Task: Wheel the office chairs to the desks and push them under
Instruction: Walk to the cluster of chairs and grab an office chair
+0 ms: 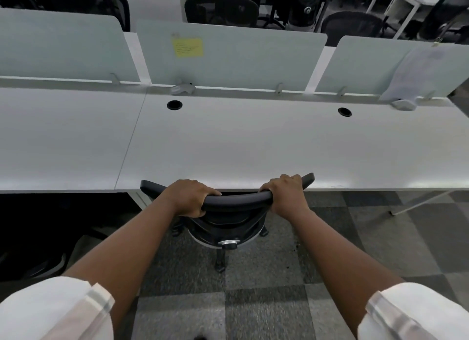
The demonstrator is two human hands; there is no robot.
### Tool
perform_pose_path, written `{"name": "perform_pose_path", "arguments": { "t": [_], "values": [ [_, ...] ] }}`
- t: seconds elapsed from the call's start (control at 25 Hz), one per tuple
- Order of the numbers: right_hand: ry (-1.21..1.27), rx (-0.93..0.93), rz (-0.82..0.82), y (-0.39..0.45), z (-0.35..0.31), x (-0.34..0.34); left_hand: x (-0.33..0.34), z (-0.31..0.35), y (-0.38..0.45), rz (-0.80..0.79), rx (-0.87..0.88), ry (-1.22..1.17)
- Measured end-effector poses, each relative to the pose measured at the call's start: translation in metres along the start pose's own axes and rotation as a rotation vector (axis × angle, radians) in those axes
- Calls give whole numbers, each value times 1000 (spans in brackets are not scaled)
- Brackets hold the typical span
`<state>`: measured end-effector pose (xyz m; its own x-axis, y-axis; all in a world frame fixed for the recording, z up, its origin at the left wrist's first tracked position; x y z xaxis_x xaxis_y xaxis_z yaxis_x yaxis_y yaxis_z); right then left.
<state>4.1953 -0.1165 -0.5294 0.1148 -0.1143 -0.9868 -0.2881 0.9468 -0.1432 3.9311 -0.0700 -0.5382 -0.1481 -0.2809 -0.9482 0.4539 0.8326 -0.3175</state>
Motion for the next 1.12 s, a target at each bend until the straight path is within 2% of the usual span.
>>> {"name": "perform_pose_path", "arguments": {
  "t": [0.36,0.64,0.88,1.0,1.12],
  "values": [
    [19,8,-5,-7,3,4,8,11,-8,74,-29,-13],
    [120,62,110,-40,-6,12,25,30,-25,161,-75,-22],
    [45,96,168,-66,-39,18,30,33,-33,296,-93,-57],
    [81,145,217,-86,-46,21,24,50,-47,412,-31,-38],
    [108,267,246,-116,-43,16,17,84,-60,441,35,34]
  ]
}}
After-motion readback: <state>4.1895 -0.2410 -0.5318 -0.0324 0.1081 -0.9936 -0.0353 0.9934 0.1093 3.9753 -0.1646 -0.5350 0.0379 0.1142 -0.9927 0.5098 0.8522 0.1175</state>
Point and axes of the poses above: each hand's wrist, its own y-axis towards the middle knuckle, its own x-axis out of the palm, z = x × y, the point moved 3 cm from there along y, towards the middle knuckle, and after that the axes turned 13 degrees about -x, right-handed, at the moved point
